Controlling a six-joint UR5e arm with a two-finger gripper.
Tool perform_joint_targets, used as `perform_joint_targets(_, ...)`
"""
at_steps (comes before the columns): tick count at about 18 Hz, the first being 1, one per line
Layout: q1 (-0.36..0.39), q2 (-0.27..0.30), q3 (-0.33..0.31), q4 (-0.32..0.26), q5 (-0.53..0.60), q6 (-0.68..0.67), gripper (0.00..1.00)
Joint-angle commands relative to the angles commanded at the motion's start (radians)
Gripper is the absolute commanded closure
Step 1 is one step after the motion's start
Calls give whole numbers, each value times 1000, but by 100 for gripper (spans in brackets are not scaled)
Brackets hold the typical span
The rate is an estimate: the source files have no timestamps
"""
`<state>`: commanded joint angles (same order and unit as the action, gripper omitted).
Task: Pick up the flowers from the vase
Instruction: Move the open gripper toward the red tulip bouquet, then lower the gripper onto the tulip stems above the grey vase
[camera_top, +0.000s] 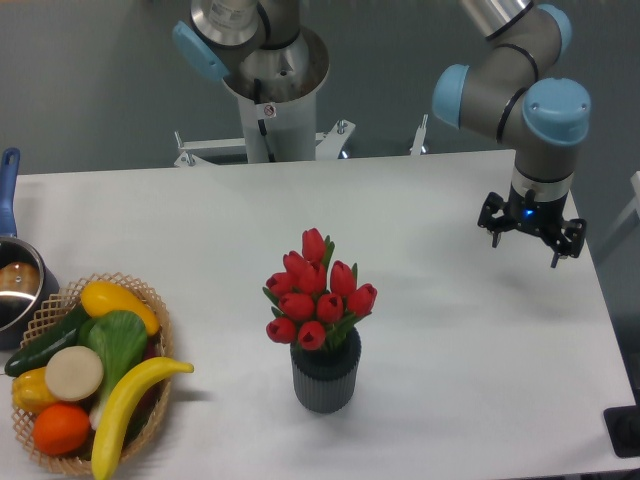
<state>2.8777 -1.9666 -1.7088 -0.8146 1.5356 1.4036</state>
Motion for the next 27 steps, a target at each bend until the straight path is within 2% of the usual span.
perform_joint_targets(5,-29,24,-8,0,-20,3,0)
perform_joint_targets(8,-31,44,-50,15,-124,-2,0)
perform_joint_targets(10,-28,63,-92,57,-199,-3,0)
perform_joint_targets(14,-37,165,-167,54,-267,-26,0)
perform_joint_targets(17,-66,212,-179,52,-307,-64,0)
perform_joint_targets(21,-146,238,-186,63,-308,-248,0)
perform_joint_targets(24,-192,233,-172,89,-310,-247,0)
perform_joint_targets(27,-196,235,-158,106,-328,-224,0)
